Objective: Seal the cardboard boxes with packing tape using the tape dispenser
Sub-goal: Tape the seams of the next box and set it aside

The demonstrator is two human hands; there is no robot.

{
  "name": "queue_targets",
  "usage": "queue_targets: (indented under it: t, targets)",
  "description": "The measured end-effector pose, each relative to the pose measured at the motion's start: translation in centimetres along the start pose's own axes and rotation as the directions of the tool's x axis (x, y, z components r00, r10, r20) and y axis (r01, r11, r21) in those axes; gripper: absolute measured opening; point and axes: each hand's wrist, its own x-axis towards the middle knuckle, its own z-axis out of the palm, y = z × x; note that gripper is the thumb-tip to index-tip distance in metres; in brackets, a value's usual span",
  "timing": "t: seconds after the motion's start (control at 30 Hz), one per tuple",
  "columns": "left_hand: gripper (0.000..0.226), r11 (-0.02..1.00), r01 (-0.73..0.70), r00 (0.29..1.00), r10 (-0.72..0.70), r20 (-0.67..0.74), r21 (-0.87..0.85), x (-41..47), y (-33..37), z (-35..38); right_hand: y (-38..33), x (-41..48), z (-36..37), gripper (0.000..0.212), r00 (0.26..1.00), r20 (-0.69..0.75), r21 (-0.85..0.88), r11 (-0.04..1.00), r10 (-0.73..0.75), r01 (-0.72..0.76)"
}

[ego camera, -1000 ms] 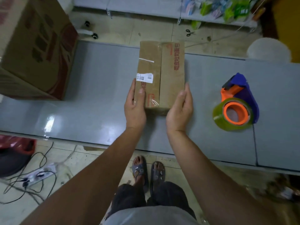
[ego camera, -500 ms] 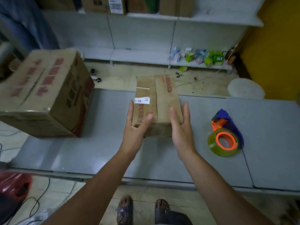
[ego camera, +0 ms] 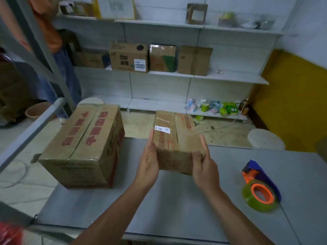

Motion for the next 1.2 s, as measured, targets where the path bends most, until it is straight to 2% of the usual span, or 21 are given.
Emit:
queue_targets:
  t: [0.13,0.2,0.27,0.37,0.47,0.53,0.57,0.63,0.7,0.73,0.8,0.87,0.9,0.97,1.03,1.1,1.2]
  targets:
    - [0.070,0.998,-0.012,0.996,0.007,-0.088,-0.057,1.1,2.9,-3.0,-4.6,0.7,1.6,0.064,1.000,0.019,0.172,0.985,-0.002,-0.002]
    - [0.063,0.994,-0.017,0.987,-0.001,-0.160,-0.107,1.1,4.4,-4.5,-6.7,1.7,2.6,0.066,0.996,-0.011,0.103,0.991,-0.083,0.084]
    - [0.055,0.986,0.027,0.957,-0.073,-0.279,-0.167,1.2,5.6,-6.2,-8.9,2.7,3.7,0.069,0.987,-0.005,0.021,0.987,-0.162,0.162]
    - [0.049,0.981,0.060,0.888,-0.136,-0.440,-0.183,1.5,6.7,-10.1,-13.0,3.4,6.0,0.073,0.974,0.113,0.004,0.981,-0.194,0.195]
    - [0.048,0.983,0.004,0.876,-0.093,-0.473,-0.185,2.1,7.7,-15.1,-17.4,3.5,9.2,0.076,0.951,0.203,0.109,0.970,-0.235,0.216]
    - [0.042,0.993,-0.042,0.896,-0.010,-0.445,-0.108,2.7,7.7,-18.5,-19.5,3.7,11.7,0.076,0.933,0.228,0.166,0.955,-0.280,0.246]
    - [0.043,0.998,-0.023,0.904,-0.007,-0.427,-0.065,3.2,7.3,-20.2,-20.1,4.0,12.9,0.074,0.922,0.240,0.178,0.948,-0.303,0.265]
    - [0.055,0.993,0.106,0.911,-0.117,-0.396,-0.050,3.7,6.4,-23.1,-20.3,4.4,15.2,0.067,0.894,0.333,0.128,0.954,-0.298,0.270]
    - [0.057,0.966,0.259,0.896,-0.234,-0.377,0.016,4.0,4.9,-25.1,-19.6,4.2,17.0,0.064,0.843,0.481,0.015,0.963,-0.241,0.268]
    - [0.056,0.950,0.305,0.889,-0.259,-0.377,0.067,4.0,4.6,-25.6,-19.3,4.1,17.6,0.064,0.830,0.511,-0.001,0.966,-0.223,0.260]
    - [0.052,0.915,0.337,0.894,-0.237,-0.380,0.223,4.3,4.5,-25.8,-19.2,4.5,17.8,0.065,0.835,0.509,0.004,0.970,-0.210,0.241]
    - [0.049,0.811,0.294,0.920,-0.096,-0.381,0.506,5.0,5.5,-25.3,-19.4,5.2,17.0,0.066,0.829,0.525,-0.040,0.967,-0.193,0.251]
    - [0.048,0.736,0.226,0.935,0.019,-0.353,0.638,5.5,6.2,-24.8,-19.4,5.8,16.4,0.067,0.821,0.538,-0.062,0.962,-0.192,0.266]
    - [0.045,0.611,0.075,0.951,0.195,-0.242,0.788,6.7,8.0,-23.1,-19.2,7.3,14.4,0.067,0.834,0.523,-0.090,0.962,-0.176,0.259]
    - [0.035,0.524,-0.051,0.963,0.251,-0.097,0.850,8.2,9.7,-20.3,-18.2,9.3,11.5,0.067,0.886,0.448,-0.136,0.970,-0.120,0.200]
    - [0.027,0.426,-0.142,0.978,0.199,0.060,0.894,9.8,10.8,-16.6,-16.1,11.3,7.5,0.066,0.924,0.379,-0.275,0.948,-0.045,0.159]
    - [0.037,0.275,-0.305,0.952,0.058,0.301,0.912,11.9,11.6,-9.0,-10.9,13.2,-0.6,0.067,0.964,0.245,-0.475,0.880,0.100,0.029]
